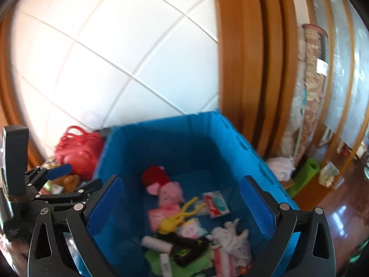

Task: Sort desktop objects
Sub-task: 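Carry scoop and box into the blue crate and release both, then grasp the white bottle with left tool while right tool grasps white paper roll, then carry the bottle and paper roll over the blue crate, then open both tools to drop the white bottle and paper roll into the crate, then move both tools back toward the pile of toys on the bed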

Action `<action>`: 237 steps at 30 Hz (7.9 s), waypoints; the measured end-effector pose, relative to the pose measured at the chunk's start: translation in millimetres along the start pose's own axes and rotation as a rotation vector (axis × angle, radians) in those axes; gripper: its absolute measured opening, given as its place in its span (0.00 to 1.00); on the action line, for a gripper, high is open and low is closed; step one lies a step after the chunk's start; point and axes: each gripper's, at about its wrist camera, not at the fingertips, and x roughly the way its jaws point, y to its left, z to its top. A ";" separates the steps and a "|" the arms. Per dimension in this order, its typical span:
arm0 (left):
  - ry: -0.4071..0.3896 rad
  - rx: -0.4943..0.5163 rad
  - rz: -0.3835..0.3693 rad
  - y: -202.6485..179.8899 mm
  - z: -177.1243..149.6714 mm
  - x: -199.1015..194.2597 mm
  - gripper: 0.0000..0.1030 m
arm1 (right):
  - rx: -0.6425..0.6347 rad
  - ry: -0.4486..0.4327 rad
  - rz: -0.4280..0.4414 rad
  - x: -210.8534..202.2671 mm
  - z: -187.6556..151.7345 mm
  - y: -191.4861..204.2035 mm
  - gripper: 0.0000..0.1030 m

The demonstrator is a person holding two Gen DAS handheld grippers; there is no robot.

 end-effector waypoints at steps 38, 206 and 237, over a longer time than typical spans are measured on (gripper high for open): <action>0.438 -0.616 0.533 520.7 -353.0 -1.2 0.78 | -0.141 0.337 0.159 143.8 -156.6 300.8 1.00; 0.211 0.198 -0.152 -87.3 -32.5 26.2 0.75 | -0.082 0.335 -0.102 47.8 -56.6 -85.4 1.00; 0.085 -0.241 0.291 350.7 -214.1 -51.8 0.80 | -0.075 0.084 0.238 25.6 -92.1 249.8 1.00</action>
